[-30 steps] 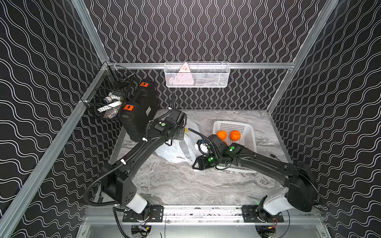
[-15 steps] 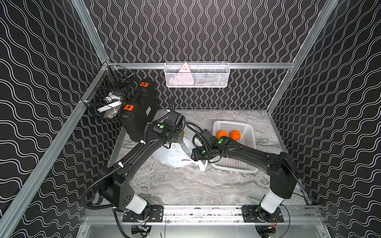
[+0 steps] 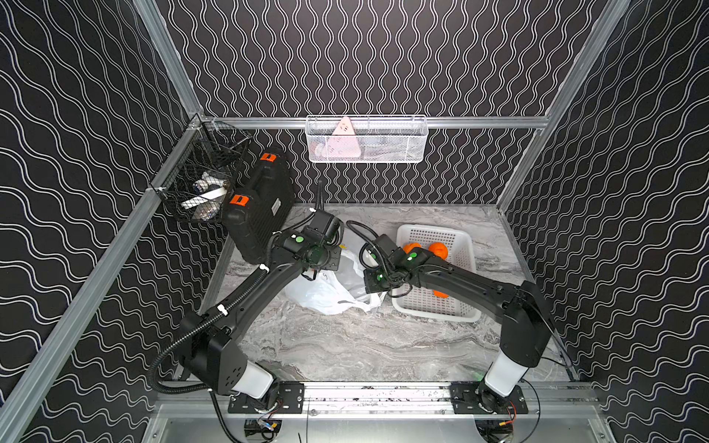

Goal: Place the oranges into plastic bags & tie knots
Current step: Move the basket to the center of the board, then pick up the orange from the basket.

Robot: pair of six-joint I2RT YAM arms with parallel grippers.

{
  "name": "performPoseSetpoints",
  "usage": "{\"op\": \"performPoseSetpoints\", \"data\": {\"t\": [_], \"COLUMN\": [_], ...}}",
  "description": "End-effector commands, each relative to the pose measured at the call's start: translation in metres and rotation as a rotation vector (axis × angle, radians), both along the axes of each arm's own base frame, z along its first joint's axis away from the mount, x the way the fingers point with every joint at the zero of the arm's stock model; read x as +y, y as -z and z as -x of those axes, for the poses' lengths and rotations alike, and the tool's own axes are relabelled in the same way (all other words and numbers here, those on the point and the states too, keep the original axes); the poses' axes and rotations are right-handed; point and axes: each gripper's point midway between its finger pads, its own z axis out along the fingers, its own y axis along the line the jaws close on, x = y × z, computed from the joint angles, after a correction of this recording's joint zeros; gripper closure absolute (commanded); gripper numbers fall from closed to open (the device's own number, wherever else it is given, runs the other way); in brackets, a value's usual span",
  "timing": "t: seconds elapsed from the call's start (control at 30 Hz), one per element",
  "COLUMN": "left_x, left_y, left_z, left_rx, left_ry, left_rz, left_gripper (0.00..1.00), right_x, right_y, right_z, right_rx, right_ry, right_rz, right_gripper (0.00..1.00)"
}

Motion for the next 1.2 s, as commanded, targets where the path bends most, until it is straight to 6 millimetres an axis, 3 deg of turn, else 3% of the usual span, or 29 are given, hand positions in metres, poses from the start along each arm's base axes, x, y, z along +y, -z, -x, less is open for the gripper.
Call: {"op": "performPoseSetpoints", "data": {"t": [0.0,0.13,0.23,0.37,0.47,0.63,0.77,0.9,1.17], "left_x": [-0.005,-0.012,-0.015,-0.014,-0.009,-0.010,-0.010,-0.011,-0.013], "left_y": [-0.001,0.000,0.001,-0.002,0.000,0.002,0.005,0.006,0.007], "left_z": [0.004,0.011,0.013,0.010,0.008,0.007,0.010,0.013,0.017], "left_rx": [-0.006,-0.004,0.002,0.011,0.045,0.058,0.074,0.080,0.089], "left_ry": [0.042,0.094,0.110,0.068,0.012,0.000,0.017,0.036,0.058], "left_rz": [0.022,0.046,0.056,0.063,0.040,0.037,0.030,0.028,0.037], "left_gripper": [1.00,1.00,1.00,1.00,1.00,1.00,1.00,1.00,1.00], "right_x": [-0.010,-0.022,-0.034,-0.045,-0.067,-0.125,-0.159,-0.163,-0.165], "right_y": [-0.014,-0.023,-0.023,-0.036,-0.046,-0.023,0.001,0.023,0.060], "right_z": [-0.011,-0.031,-0.046,-0.046,-0.045,-0.047,-0.045,-0.047,-0.076], "right_rx": [-0.033,-0.024,-0.008,-0.021,-0.044,-0.016,0.036,0.073,0.142], "right_ry": [-0.003,0.036,0.073,0.081,0.141,0.291,0.347,0.340,0.358], "right_rz": [-0.005,-0.076,-0.108,-0.109,-0.097,0.030,0.176,0.205,0.174], "right_gripper": [0.96,0.88,0.71,0.44,0.34,0.29,0.28,0.27,0.22]}}
